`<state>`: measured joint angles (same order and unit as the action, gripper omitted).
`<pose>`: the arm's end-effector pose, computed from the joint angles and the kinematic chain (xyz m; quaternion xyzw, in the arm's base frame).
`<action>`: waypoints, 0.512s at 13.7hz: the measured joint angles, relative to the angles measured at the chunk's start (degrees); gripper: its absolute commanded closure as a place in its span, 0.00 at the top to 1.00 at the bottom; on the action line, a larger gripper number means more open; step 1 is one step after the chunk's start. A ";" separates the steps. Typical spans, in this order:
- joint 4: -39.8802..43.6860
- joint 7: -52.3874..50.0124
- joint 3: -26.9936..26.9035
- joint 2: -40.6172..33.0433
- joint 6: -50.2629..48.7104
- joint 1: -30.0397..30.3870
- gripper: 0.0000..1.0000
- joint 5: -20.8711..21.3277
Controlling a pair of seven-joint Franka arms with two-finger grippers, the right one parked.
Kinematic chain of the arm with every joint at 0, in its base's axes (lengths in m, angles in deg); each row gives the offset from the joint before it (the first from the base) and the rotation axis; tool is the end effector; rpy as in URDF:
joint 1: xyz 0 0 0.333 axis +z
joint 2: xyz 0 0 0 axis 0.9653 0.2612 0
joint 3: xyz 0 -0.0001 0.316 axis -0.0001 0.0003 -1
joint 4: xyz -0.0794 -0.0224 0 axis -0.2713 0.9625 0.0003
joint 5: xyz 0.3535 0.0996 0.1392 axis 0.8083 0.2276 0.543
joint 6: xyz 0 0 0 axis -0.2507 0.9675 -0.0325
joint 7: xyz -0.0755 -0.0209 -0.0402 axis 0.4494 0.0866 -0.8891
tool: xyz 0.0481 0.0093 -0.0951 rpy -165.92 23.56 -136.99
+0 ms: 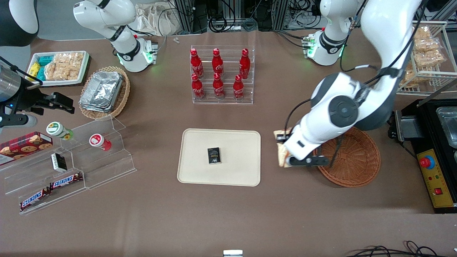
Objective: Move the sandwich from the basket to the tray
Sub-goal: 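Carry the held sandwich over to the cream tray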
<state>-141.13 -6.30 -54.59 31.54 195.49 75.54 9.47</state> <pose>0.6166 -0.3185 0.4069 0.9956 -0.0094 -0.0411 0.0833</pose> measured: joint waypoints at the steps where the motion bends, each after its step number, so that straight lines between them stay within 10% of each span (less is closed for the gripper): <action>1: 1.58 -0.16 -0.83 2.28 0.72 -2.51 0.00 1.36; 7: 6.23 -0.89 -7.76 11.53 2.93 -13.95 0.00 5.35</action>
<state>-134.89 -7.19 -62.35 43.07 198.42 61.59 14.82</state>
